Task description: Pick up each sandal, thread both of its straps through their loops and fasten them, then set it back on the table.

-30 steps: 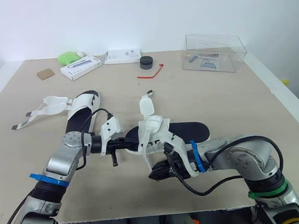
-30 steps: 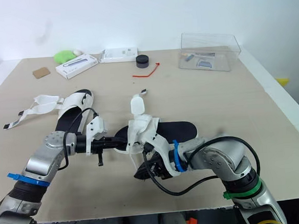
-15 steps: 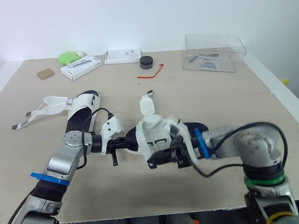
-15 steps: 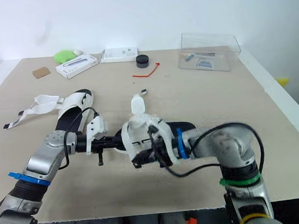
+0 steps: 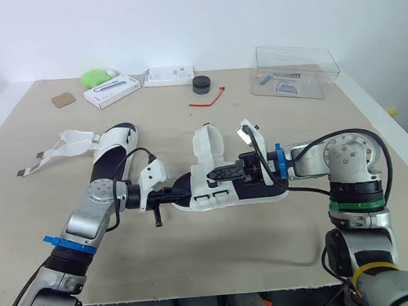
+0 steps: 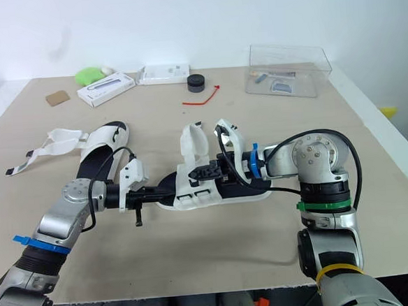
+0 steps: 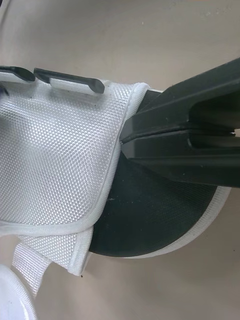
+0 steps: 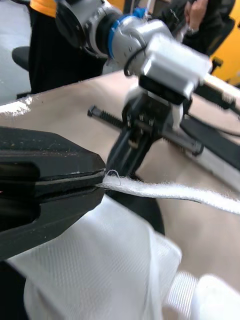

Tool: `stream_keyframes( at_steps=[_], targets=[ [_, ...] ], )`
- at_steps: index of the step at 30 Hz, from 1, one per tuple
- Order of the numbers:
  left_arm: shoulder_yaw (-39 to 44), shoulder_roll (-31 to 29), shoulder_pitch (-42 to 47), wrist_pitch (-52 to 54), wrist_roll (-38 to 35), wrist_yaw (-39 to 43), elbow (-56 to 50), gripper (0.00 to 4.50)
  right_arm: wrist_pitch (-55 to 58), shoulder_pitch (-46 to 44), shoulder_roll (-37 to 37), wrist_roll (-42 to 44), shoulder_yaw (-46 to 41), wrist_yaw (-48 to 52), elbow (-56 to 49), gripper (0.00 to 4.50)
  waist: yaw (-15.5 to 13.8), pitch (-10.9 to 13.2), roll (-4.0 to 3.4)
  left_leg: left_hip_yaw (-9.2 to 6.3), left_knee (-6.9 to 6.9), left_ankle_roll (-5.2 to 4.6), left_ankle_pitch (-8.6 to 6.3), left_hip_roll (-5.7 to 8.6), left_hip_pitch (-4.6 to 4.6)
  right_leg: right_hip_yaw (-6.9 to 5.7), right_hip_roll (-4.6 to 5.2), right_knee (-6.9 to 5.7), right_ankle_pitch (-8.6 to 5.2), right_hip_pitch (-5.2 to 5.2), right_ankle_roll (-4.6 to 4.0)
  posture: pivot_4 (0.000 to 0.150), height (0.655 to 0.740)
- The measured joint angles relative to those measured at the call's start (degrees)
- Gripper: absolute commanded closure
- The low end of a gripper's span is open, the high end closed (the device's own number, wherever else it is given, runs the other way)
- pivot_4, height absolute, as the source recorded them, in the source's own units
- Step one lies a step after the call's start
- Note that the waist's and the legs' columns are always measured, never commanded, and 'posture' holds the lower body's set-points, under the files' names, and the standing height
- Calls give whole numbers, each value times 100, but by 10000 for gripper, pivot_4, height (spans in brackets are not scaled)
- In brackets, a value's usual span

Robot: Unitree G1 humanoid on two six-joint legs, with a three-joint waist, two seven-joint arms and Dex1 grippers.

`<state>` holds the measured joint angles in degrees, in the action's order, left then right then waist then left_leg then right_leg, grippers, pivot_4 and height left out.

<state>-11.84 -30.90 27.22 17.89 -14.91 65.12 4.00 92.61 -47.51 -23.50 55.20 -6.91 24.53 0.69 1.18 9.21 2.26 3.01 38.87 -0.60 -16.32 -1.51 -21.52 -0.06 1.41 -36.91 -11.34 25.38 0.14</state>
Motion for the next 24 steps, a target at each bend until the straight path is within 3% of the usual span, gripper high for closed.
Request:
stream_keyframes(
  at_steps=[24],
  targets=[
    [0, 46, 44, -66, 90, 29, 69, 45000, -51, 336, -453, 1625, 21, -1050, 416, 44569, 2, 0, 0, -1, -1, -1, -1, -3, 0, 0, -4, 5, -3, -1, 6, 1500, 7400]
  ],
)
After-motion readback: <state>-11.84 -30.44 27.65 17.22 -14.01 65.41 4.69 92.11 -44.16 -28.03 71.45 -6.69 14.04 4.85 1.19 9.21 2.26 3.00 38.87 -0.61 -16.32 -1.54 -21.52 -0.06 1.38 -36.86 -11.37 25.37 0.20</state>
